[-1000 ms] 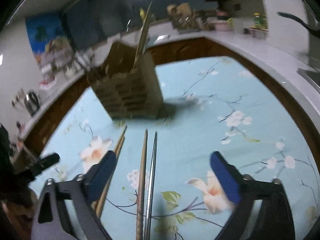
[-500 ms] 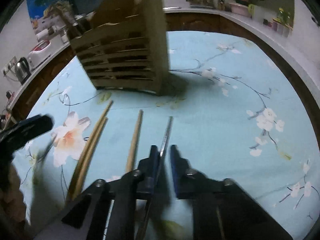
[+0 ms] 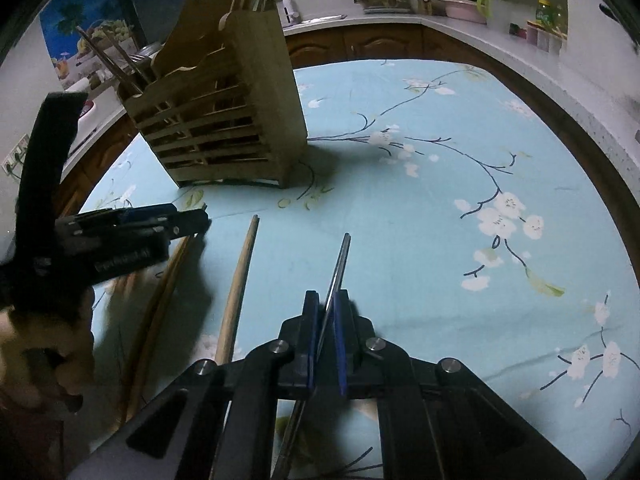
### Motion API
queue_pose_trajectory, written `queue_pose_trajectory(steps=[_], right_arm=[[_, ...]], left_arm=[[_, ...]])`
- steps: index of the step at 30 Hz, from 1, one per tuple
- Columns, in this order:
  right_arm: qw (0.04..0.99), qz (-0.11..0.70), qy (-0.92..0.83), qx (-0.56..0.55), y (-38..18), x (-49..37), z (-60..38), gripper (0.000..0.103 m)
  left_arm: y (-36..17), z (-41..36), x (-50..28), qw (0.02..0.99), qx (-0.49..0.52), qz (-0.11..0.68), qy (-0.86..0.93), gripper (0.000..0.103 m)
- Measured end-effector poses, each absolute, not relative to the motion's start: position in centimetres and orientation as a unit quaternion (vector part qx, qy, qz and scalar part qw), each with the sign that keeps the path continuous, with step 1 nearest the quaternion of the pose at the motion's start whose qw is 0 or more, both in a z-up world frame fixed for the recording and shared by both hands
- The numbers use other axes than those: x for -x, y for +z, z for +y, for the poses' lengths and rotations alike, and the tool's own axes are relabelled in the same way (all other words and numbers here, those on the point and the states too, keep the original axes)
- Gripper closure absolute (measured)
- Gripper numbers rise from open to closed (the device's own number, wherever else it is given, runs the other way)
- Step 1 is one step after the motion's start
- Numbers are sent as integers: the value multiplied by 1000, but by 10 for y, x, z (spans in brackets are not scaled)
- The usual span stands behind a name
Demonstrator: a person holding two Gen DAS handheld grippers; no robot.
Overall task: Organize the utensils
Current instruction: 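Grasp a metal chopstick with the right tool while the left tool grasps a bamboo chopstick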
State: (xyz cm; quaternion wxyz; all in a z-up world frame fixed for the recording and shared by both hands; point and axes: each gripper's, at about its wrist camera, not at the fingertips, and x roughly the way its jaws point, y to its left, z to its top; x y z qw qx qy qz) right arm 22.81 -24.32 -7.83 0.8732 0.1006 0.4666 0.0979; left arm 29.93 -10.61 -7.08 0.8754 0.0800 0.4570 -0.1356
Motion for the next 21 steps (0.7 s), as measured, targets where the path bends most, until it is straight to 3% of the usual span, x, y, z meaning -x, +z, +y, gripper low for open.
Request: queue_pose_trajectory(steps=[4,8,15,21], right_arm=[[872,468,102,-103,-79,-228,-245,97],[871,468,105,-102,-78,-221,-244,97],[871,469,102,-101,-76,-221,-239,92],[870,472,93,-107,-78,-236,-238,89]], left_arm=[[-69,-92,-285,872,-97,453,-158,91],[-69,-69,-264,863,-87,459,-195,95],[-69,-33,-243,860,-41,475,-184,96],[-74,-42,-235,864,-58,472,-168,88]])
